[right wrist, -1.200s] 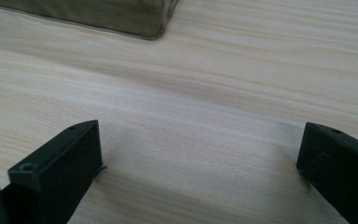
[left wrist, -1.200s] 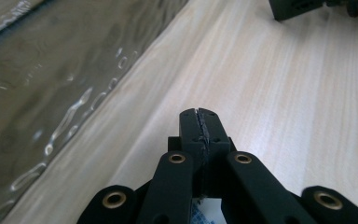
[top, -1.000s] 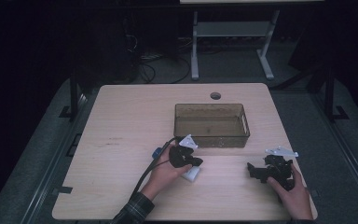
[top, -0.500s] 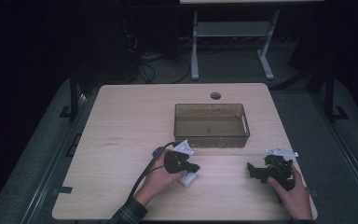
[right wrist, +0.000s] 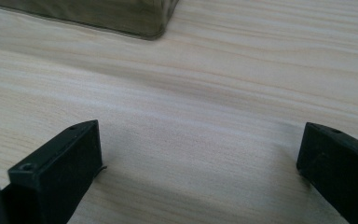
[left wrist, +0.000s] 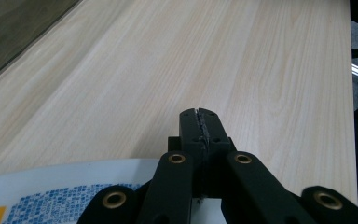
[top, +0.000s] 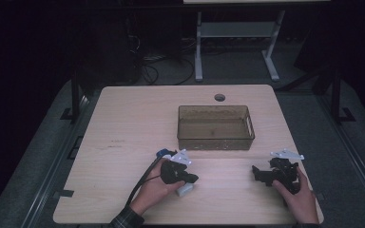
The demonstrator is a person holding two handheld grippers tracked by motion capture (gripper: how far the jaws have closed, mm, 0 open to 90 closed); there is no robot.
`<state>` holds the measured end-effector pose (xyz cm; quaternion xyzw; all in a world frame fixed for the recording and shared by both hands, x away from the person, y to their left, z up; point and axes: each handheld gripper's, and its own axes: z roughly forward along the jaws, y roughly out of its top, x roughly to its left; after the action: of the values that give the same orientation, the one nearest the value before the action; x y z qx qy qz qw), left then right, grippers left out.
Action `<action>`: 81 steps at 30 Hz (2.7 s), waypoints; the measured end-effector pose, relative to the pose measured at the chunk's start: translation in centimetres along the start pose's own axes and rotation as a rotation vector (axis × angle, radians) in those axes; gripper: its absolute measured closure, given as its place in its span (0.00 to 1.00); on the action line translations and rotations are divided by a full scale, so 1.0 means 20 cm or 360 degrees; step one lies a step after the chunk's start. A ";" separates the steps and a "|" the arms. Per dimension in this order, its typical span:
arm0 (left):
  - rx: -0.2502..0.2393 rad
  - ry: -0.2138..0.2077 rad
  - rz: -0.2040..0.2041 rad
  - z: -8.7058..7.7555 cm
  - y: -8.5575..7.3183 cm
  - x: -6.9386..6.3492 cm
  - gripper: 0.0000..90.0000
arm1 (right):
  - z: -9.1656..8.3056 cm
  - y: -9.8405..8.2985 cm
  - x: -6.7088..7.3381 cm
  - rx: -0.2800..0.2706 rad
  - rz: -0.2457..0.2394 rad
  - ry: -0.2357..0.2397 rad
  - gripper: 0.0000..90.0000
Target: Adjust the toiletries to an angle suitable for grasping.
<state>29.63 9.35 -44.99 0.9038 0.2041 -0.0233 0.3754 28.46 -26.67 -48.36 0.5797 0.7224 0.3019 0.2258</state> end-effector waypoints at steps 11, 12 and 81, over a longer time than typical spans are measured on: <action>-0.0001 0.0037 0.0008 -0.08 -0.08 -0.02 1.00 | 0.00 0.00 0.00 0.0000 0.0000 0.0000 0.00; 0.0007 0.0040 0.0009 -0.09 -0.09 -0.02 1.00 | 0.00 0.00 0.00 0.0000 -0.0001 0.0000 0.00; -0.0055 0.0493 -0.0284 -0.33 -0.20 0.56 1.00 | 0.00 0.00 0.00 -0.0001 0.0000 -0.0001 0.00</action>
<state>37.57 20.29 -45.15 0.8683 0.3394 0.0866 0.3513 28.47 -26.67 -48.36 0.5796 0.7223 0.3019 0.2262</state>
